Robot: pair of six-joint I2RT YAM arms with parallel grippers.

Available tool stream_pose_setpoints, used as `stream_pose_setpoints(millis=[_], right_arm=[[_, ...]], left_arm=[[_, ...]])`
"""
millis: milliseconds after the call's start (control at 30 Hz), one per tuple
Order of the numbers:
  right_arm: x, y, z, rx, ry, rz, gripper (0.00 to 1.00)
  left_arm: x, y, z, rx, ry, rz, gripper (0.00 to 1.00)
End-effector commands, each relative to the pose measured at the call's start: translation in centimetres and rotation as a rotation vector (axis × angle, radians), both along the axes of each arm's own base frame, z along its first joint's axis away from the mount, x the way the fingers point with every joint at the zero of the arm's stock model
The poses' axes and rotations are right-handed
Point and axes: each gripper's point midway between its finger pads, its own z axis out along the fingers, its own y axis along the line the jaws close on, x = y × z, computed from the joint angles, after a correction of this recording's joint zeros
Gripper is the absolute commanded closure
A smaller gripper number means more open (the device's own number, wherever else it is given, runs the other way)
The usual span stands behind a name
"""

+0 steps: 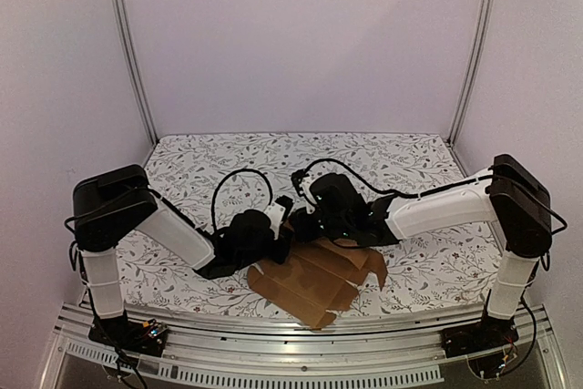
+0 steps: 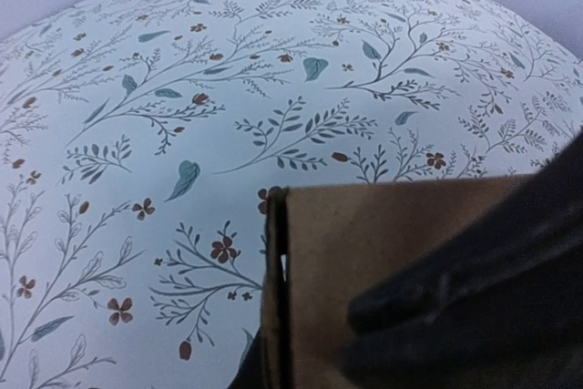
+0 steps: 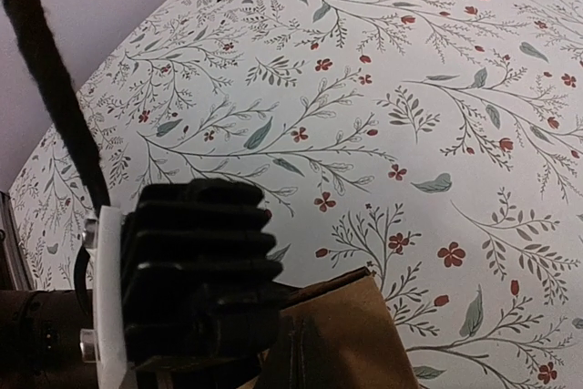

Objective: Fold the paper box

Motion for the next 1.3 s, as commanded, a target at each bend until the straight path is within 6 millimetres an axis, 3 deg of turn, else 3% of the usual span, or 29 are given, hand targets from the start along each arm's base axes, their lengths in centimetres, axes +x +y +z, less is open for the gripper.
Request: stream_pose_setpoints(millis=[0, 133, 300, 500, 633, 733, 1133, 1267], right_arm=[[-0.2, -1.0, -3.2, -0.062, 0.040, -0.020, 1.00], [-0.6, -1.6, -4.0, -0.074, 0.057, -0.022, 1.00], [-0.7, -1.6, -3.8, -0.067, 0.057, -0.020, 1.00], [-0.8, -1.4, -3.6, -0.064, 0.056, -0.012, 1.00], [-0.9, -1.4, -3.7, -0.064, 0.058, -0.007, 1.00], [-1.0, -1.4, -3.5, -0.061, 0.056, -0.008, 1.00], [-1.1, -1.3, -2.5, -0.042, 0.046, -0.013, 1.00], [-0.9, -1.6, -1.1, -0.029, 0.025, -0.026, 0.81]], left_arm=[[-0.4, 0.1, 0.7, 0.005, -0.010, -0.001, 0.93], [-0.4, 0.1, 0.7, 0.005, -0.006, 0.005, 0.90], [-0.3, 0.3, 0.8, 0.002, -0.006, 0.018, 0.72], [-0.1, 0.3, 1.3, -0.003, -0.014, 0.030, 0.65], [0.1, -0.2, 1.6, -0.012, -0.020, 0.024, 0.74], [0.4, -0.6, 1.6, -0.013, -0.024, 0.025, 1.00], [0.8, -0.2, 2.0, 0.013, -0.040, 0.055, 1.00], [0.9, 0.7, 2.2, 0.037, -0.049, 0.091, 1.00]])
